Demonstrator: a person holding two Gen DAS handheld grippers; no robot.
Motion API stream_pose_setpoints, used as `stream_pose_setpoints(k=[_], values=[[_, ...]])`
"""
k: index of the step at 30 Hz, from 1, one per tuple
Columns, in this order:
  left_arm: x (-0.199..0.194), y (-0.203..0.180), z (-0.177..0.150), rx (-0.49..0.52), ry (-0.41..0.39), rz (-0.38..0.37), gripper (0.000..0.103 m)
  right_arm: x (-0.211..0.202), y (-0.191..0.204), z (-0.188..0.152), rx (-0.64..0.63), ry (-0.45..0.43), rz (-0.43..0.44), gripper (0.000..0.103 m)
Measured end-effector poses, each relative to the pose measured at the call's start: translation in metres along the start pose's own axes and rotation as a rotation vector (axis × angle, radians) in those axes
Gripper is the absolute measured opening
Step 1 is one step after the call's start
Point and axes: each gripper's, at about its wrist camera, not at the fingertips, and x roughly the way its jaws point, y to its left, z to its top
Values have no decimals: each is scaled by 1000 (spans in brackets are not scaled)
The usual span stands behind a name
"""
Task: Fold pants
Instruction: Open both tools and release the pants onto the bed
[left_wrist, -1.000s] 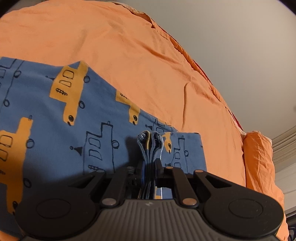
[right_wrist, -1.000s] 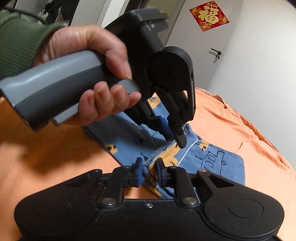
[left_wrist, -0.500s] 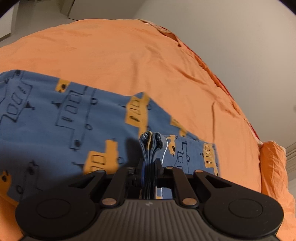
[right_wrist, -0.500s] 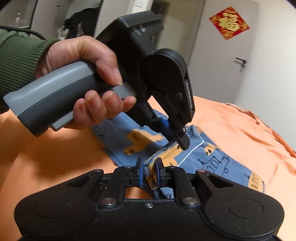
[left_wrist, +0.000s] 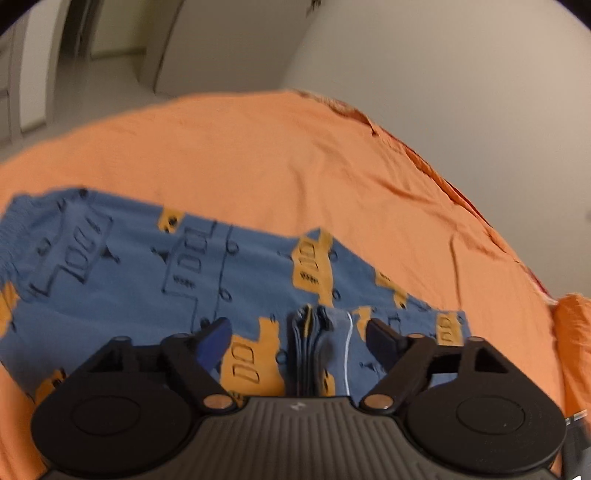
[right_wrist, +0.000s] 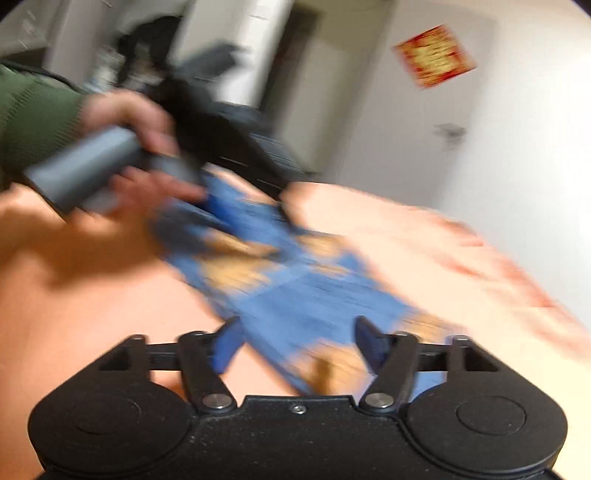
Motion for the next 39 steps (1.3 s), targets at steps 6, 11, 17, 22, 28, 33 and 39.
stream_pose_setpoints(k=[6, 11, 17, 22, 28, 33, 39], values=[[19, -51, -21, 197, -127, 132, 95, 25, -57, -6, 1, -4, -328, 101], [38, -38, -30, 205, -114, 255, 97, 84, -54, 5, -73, -8, -217, 101], [38, -29, -33, 211, -147, 222, 99, 111, -73, -17, -92, 49, -308, 101], [30, -28, -31, 196, -172, 181, 100, 111, -125, -32, 85, 184, -452, 92], [33, -22, -27, 155, -162, 226, 103, 94, -98, -7, 30, 25, -336, 101], [33, -20, -28, 190, -149, 240, 103, 135, -89, -12, -69, 104, -262, 102], [9, -27, -41, 179, -134, 234, 103, 71, -105, -10, 86, 92, -318, 98]])
